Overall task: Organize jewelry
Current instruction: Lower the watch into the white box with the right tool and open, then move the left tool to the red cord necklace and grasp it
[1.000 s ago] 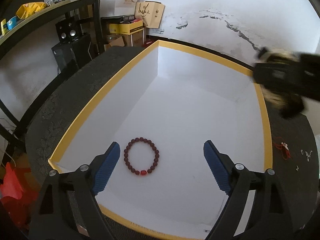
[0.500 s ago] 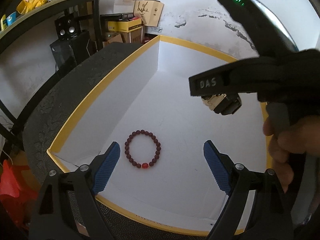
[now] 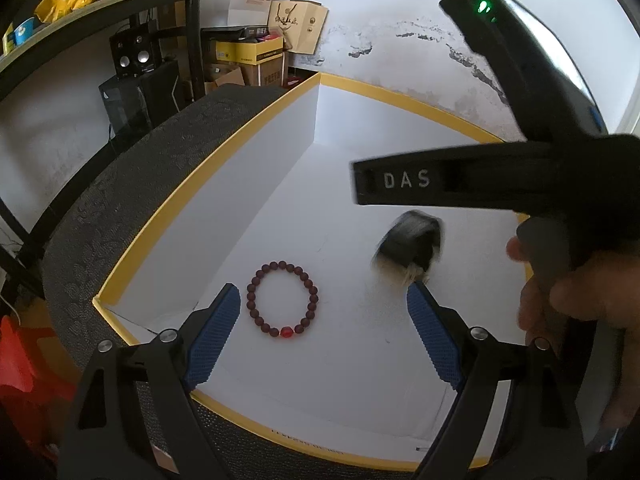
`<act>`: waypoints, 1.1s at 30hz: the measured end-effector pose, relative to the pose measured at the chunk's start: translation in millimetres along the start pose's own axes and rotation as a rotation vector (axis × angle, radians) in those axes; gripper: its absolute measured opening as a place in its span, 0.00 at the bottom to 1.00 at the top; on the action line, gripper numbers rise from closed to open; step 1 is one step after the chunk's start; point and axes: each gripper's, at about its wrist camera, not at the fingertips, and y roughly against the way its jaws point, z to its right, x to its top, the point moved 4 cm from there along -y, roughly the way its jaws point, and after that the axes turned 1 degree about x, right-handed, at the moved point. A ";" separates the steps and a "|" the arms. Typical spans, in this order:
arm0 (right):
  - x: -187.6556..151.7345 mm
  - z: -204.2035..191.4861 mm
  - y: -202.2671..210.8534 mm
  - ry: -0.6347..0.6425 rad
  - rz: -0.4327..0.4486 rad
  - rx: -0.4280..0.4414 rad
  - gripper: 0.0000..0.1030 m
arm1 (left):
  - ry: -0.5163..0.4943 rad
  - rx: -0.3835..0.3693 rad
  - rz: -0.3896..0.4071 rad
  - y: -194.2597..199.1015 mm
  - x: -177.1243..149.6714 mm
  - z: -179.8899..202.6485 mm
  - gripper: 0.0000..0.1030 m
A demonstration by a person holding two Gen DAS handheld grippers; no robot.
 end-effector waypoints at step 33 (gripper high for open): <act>-146.7 218.8 200.8 -0.292 0.285 -0.196 0.94 | -0.203 -0.114 0.086 39.2 -7.5 153.5 0.87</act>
